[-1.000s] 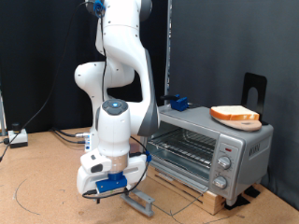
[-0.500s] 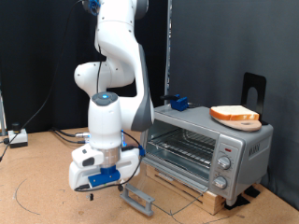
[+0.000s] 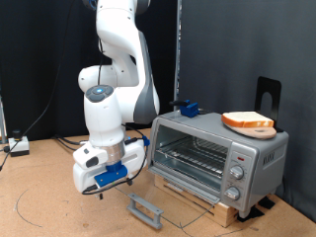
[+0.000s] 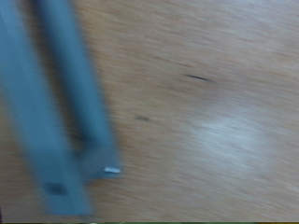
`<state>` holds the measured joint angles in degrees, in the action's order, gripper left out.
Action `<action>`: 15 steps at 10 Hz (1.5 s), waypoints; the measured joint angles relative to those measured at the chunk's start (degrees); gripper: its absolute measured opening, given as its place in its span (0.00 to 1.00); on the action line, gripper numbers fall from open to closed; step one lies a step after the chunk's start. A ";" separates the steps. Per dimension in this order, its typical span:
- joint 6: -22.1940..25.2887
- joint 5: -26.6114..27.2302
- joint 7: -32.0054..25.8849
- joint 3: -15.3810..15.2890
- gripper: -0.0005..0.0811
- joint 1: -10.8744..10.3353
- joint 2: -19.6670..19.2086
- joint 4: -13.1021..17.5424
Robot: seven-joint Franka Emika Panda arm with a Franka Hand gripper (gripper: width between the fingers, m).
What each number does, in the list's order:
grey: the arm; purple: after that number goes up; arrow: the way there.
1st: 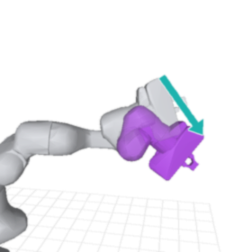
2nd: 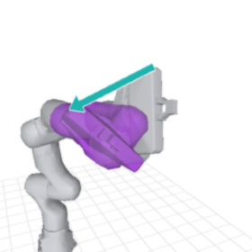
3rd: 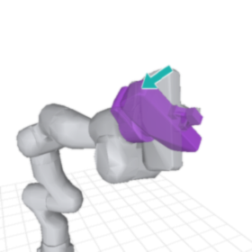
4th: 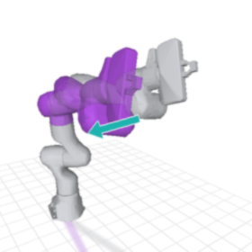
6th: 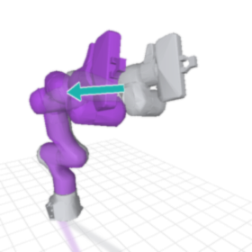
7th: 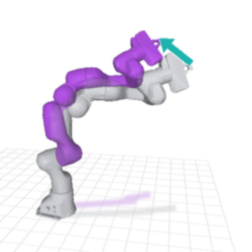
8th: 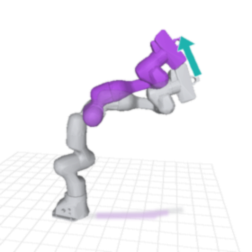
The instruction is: Make a piece of toast with the oven
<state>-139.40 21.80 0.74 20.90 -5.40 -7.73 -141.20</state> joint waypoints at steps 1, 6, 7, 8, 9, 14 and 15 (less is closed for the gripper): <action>4.79 5.17 -4.71 -0.02 0.99 0.27 1.64 0.79; 17.43 10.78 -8.90 0.31 0.99 1.14 10.95 2.27; 18.33 9.43 -8.50 0.28 0.99 1.14 12.87 2.29; 19.04 7.22 -7.13 0.18 0.99 1.14 14.82 2.29; 19.71 5.41 -5.75 0.08 0.99 1.14 16.70 1.71; 17.95 20.55 -22.74 -0.87 0.99 -2.80 18.54 1.82; 20.47 22.66 -26.17 -1.00 0.99 -3.78 19.35 2.07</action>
<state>-118.93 44.46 -25.43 19.90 -9.18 11.62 -139.13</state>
